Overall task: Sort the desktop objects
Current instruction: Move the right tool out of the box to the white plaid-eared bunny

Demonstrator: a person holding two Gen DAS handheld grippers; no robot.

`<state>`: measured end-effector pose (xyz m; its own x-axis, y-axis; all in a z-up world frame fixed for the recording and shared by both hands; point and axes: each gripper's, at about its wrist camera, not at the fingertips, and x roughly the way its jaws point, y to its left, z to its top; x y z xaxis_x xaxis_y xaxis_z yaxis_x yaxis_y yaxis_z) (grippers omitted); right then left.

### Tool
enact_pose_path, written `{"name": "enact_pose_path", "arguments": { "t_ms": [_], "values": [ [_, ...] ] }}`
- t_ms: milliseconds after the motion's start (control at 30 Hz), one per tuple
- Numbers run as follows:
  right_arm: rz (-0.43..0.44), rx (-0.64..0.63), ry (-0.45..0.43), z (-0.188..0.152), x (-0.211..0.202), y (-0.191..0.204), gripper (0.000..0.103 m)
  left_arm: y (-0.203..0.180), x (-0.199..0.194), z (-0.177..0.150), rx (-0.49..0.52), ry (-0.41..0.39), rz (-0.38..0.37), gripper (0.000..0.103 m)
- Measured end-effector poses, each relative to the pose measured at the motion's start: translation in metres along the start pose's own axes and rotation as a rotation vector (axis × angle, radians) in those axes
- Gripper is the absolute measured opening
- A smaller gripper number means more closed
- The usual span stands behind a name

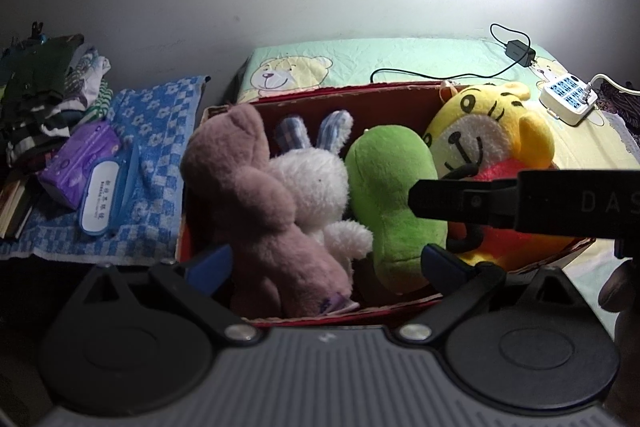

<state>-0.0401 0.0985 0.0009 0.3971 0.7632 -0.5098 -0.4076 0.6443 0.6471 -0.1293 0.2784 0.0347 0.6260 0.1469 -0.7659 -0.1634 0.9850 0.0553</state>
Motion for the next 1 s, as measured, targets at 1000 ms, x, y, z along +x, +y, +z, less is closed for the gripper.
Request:
{"name": "enact_pose_path", "arguments": {
  "t_ms": [1000],
  "values": [
    [-0.012, -0.014, -0.091, 0.009, -0.097, -0.060, 0.036, -0.130, -0.023, 0.013, 0.087, -0.037, 0.095, 0.101]
  ]
}}
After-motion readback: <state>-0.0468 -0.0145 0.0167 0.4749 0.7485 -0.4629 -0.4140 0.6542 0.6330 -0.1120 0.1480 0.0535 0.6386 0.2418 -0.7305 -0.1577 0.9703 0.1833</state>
